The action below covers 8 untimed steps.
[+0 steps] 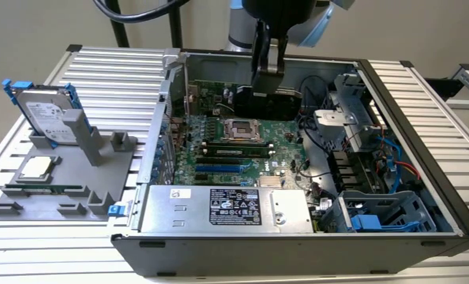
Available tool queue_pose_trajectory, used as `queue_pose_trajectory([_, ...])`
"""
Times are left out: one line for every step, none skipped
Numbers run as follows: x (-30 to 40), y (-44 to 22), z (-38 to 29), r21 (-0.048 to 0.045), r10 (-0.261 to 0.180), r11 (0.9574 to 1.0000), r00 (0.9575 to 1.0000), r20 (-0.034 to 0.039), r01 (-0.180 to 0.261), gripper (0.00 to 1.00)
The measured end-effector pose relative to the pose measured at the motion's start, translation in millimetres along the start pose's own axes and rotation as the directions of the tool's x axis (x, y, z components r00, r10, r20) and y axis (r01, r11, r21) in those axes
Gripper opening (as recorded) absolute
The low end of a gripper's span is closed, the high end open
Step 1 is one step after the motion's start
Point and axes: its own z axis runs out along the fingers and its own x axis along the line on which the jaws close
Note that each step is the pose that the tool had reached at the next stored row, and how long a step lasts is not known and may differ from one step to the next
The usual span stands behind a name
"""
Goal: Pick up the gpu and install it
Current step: 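Insert the gpu into the slot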
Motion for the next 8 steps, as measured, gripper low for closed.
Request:
queue_pose_trajectory([0.0,0.0,0.6,0.0001,0.0,1.0,1.0,-0.0002,0.0,0.0])
queue_pose_trajectory([0.0,0.0,1.3,0.0002,0.0,1.0,1.0,-0.0004,0.0,0.0])
queue_pose_trajectory([0.0,0.0,2.0,0.0003,0.0,1.0,1.0,-0.0006,0.0,0.0])
queue_pose_trajectory([0.0,0.0,2.7,0.0004,0.0,1.0,1.0,-0.0008,0.0,0.0])
queue_pose_trajectory([0.1,-0.1,3.3,0.0004,0.0,1.0,1.0,-0.0011,0.0,0.0])
queue_pose_trajectory([0.1,-0.1,3.9,0.0005,0.0,1.0,1.0,-0.0012,0.0,0.0])
queue_pose_trajectory([0.1,-0.1,4.5,0.0006,0.0,1.0,1.0,-0.0014,0.0,0.0])
queue_pose_trajectory([0.1,-0.1,5.1,0.0006,0.0,1.0,1.0,-0.0015,0.0,0.0])
